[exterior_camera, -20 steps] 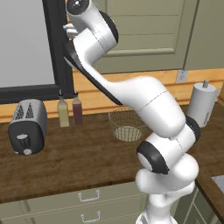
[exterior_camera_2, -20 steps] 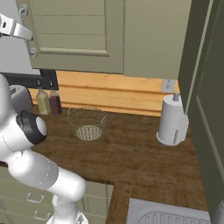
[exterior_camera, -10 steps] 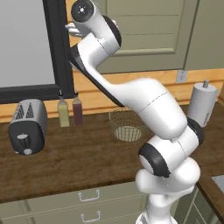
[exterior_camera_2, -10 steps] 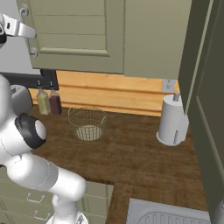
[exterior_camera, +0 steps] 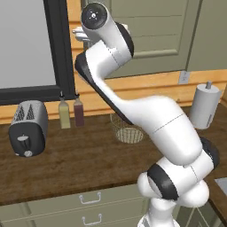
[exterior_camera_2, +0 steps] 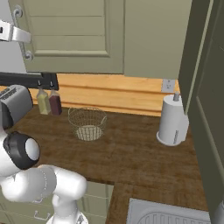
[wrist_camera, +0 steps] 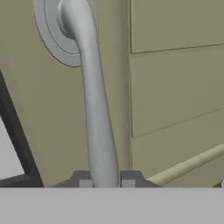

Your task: Open the cabinet, pick up the bread from the cabinet and place it in the basket. Then move the basket to the dining counter.

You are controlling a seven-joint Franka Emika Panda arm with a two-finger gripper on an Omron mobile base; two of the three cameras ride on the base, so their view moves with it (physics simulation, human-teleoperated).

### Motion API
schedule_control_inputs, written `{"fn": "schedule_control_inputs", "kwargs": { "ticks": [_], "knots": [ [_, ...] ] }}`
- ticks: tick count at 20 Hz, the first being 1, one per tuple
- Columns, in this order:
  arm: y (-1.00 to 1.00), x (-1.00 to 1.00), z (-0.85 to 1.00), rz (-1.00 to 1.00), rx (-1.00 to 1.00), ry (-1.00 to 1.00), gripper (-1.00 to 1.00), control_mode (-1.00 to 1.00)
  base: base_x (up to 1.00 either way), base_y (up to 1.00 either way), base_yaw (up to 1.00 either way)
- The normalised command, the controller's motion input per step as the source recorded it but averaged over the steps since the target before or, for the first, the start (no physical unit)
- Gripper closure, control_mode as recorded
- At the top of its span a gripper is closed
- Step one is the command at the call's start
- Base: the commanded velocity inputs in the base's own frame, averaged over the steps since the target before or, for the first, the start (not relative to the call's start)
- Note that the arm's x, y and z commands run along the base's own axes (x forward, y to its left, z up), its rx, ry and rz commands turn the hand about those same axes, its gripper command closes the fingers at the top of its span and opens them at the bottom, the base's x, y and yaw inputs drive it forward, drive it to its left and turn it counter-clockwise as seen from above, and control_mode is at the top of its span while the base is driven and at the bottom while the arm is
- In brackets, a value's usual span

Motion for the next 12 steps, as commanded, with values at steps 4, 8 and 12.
{"fn": "schedule_control_inputs", "kwargs": {
  "ticks": [4,8,12],
  "knots": [
    [-0.07,-1.00,0.00,0.07,0.00,-0.07,1.00,-1.00,0.00,0.00,0.00],
    [-0.10,-1.00,0.00,0.00,0.00,-0.02,1.00,-1.00,0.00,0.00,0.00],
    [-0.24,-1.00,0.00,0.00,0.00,0.00,1.00,-1.00,0.00,0.00,0.00]
  ]
}}
